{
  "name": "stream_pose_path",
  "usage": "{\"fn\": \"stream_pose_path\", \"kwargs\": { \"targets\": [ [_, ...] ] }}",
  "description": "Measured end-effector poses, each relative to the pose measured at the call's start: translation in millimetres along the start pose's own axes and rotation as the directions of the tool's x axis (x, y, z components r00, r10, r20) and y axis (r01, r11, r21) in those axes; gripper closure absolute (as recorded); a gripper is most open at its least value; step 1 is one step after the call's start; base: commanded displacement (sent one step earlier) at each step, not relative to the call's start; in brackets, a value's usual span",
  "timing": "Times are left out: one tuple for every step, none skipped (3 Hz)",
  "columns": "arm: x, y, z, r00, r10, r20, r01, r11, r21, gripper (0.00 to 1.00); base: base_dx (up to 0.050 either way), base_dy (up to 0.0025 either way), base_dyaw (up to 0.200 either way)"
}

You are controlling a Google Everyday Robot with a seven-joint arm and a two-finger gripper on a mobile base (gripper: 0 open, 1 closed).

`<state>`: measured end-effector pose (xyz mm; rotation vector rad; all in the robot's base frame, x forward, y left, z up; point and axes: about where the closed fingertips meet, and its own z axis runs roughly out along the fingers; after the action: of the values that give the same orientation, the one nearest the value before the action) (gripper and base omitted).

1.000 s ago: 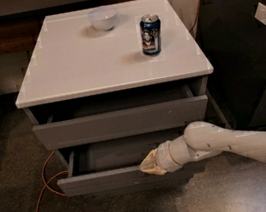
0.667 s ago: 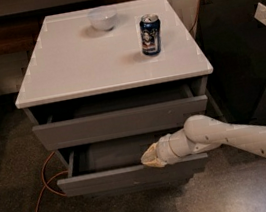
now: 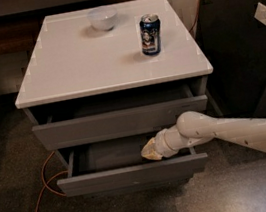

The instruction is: Open middle drawer

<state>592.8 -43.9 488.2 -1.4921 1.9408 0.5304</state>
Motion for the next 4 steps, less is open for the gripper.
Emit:
{"fn": "stream_pose_path", "kwargs": {
  "targets": [
    [7,-11,13,0.999,0.023,-0.038,-0.021,0.9989,0.042,1.0,0.0,0.0,0.0],
    [13,-18,23,0.997,0.04,-0.071,-0.035,0.9971,0.067,1.0,0.0,0.0,0.0],
    [22,-22,36,0.993,0.051,-0.102,-0.044,0.9964,0.072,1.0,0.0,0.0,0.0],
    [35,-16,56,0.991,0.057,-0.119,-0.051,0.9973,0.053,1.0,0.0,0.0,0.0]
  ]
}}
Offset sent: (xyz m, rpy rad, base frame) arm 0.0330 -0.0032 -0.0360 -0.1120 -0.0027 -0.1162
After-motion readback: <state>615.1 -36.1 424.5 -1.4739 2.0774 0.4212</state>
